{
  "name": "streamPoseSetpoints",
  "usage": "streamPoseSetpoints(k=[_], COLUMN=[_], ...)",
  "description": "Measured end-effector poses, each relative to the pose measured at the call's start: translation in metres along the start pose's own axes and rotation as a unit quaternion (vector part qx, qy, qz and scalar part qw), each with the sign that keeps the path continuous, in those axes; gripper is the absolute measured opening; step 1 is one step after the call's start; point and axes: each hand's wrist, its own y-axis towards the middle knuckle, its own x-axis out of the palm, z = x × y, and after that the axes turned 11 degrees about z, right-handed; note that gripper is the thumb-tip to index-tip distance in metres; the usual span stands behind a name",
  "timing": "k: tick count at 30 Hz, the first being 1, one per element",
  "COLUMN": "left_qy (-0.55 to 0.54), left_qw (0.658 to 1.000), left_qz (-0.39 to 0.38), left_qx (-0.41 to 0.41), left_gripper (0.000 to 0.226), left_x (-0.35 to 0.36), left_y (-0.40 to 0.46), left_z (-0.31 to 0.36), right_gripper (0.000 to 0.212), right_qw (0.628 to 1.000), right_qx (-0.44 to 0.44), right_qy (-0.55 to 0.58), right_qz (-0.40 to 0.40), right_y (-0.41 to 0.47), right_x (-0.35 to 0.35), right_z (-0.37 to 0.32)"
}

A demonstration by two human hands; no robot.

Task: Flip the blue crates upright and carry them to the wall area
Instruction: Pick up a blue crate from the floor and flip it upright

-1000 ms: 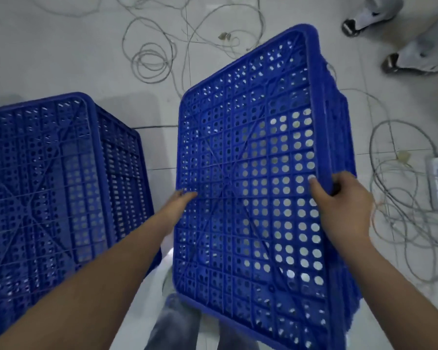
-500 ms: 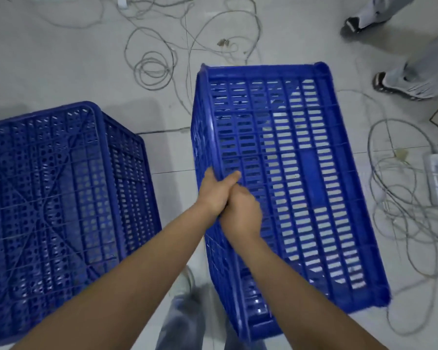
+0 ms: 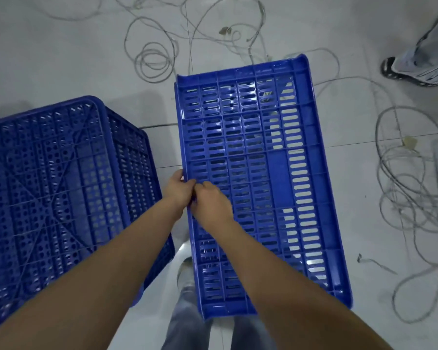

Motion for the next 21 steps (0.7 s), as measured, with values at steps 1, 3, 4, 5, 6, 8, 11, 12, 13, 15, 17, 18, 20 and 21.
streamPoseSetpoints(k=[1,3,4,5,6,8,11,12,13,15,17,18,20,21], left_qy=[-0.002,0.012,0.023,0.032,0.047,0.076,0.09,0.091,0.093,0.087,0.062,0.049,0.035,0.032], left_qw=[1.0,1.0,1.0,0.999,0.998,0.996,0.994,0.994,0.994,0.993,0.993,0.993,0.994,0.994], left_qz=[0.0,0.008,0.018,0.029,0.037,0.047,0.055,0.059,0.062,0.072,0.081,0.086,0.092,0.096], left_qx=[0.005,0.011,0.011,0.013,0.015,0.02,0.002,-0.006,-0.013,-0.035,-0.061,-0.065,-0.052,-0.04], left_gripper=[0.039,0.044,0.043,0.041,0.039,0.038,0.038,0.039,0.04,0.044,0.047,0.049,0.05,0.05], left_x=[0.001,0.004,0.005,0.006,0.007,0.007,0.009,0.01,0.012,0.014,0.017,0.019,0.022,0.022], left_y=[-0.004,-0.014,-0.019,-0.022,-0.026,-0.033,-0.04,-0.042,-0.044,-0.048,-0.049,-0.05,-0.051,-0.052], left_z=[-0.003,-0.007,-0.009,-0.011,-0.013,-0.016,-0.019,-0.019,-0.018,-0.013,-0.012,-0.012,-0.017,-0.019], right_gripper=[0.03,0.029,0.029,0.03,0.033,0.043,0.063,0.069,0.073,0.071,0.06,0.056,0.042,0.029], right_qw=[1.0,0.999,0.997,0.992,0.982,0.953,0.91,0.896,0.88,0.851,0.84,0.839,0.831,0.826], right_qx=[-0.008,-0.005,0.018,0.052,0.095,0.186,0.323,0.366,0.401,0.435,0.436,0.432,0.43,0.428], right_qy=[0.005,0.013,0.021,0.035,0.05,0.063,0.101,0.137,0.185,0.268,0.304,0.314,0.339,0.356], right_qz=[0.009,0.044,0.069,0.108,0.153,0.23,0.239,0.211,0.176,0.119,0.107,0.106,0.098,0.093], right_y=[0.0,-0.002,-0.004,-0.007,-0.01,-0.018,-0.022,-0.02,-0.019,-0.017,-0.014,-0.013,-0.013,-0.014], right_x=[-0.009,-0.029,-0.04,-0.053,-0.069,-0.097,-0.122,-0.125,-0.126,-0.122,-0.117,-0.116,-0.117,-0.118], right_z=[0.008,0.027,0.04,0.054,0.068,0.096,0.138,0.15,0.16,0.171,0.18,0.184,0.188,0.189])
